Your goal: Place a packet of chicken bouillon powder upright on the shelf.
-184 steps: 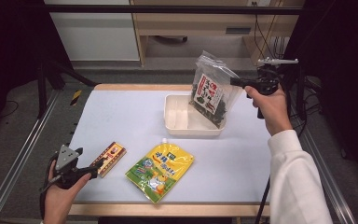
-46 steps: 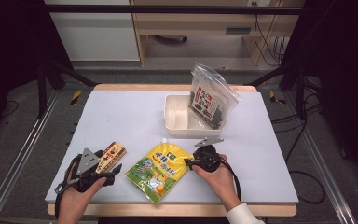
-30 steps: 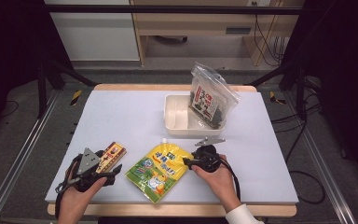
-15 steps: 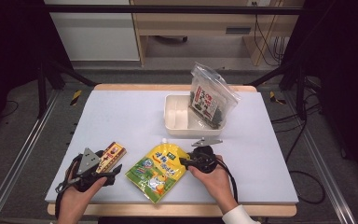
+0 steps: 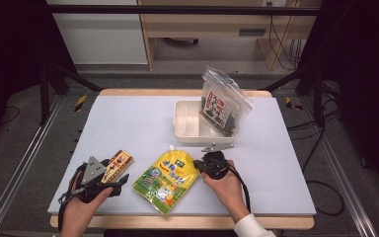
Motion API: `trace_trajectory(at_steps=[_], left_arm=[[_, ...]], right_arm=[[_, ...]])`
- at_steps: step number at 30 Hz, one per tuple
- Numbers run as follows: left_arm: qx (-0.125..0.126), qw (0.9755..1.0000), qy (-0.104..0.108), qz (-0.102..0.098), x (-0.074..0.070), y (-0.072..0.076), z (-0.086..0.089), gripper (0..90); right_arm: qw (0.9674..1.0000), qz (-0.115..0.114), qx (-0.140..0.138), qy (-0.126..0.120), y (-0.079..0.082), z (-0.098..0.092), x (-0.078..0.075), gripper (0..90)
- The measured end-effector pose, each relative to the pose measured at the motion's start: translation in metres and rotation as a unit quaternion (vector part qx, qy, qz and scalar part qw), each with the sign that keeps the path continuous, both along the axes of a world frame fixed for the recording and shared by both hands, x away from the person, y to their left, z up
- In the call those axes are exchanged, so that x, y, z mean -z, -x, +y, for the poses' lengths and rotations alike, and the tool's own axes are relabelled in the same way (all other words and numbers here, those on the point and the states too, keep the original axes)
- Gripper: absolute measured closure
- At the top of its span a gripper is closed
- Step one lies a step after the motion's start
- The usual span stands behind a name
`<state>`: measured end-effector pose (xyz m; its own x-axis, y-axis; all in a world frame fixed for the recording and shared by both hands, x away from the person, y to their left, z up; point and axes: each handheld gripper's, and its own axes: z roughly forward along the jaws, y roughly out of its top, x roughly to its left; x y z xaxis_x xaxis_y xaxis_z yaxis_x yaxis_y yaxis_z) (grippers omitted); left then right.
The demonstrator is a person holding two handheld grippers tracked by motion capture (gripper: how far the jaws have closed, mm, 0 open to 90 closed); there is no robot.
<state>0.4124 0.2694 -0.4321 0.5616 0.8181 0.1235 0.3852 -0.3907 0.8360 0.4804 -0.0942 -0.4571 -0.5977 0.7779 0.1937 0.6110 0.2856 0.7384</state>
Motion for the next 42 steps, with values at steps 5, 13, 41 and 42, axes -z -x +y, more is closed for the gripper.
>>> trace_trajectory(at_steps=[5,13,41,42], left_arm=[[0.001,0.9998,0.013,0.013,0.001,-0.002,0.005,15.3],[0.019,0.9992,0.025,0.023,-0.013,-0.010,0.006,15.3],[0.177,0.9792,-0.099,-0.001,-0.118,-0.048,-0.050,18.5],[0.180,0.9781,-0.104,-0.001,-0.119,-0.049,-0.052,19.3]], right_arm=[[0.9995,-0.016,-0.025,-0.009,-0.006,-0.001,-0.021,90.0],[0.9977,-0.032,-0.055,-0.021,-0.024,-0.009,-0.066,90.0],[0.9750,-0.113,-0.188,0.036,-0.015,0.016,-0.158,90.0],[0.9740,-0.116,-0.191,0.038,-0.013,0.018,-0.159,90.0]])
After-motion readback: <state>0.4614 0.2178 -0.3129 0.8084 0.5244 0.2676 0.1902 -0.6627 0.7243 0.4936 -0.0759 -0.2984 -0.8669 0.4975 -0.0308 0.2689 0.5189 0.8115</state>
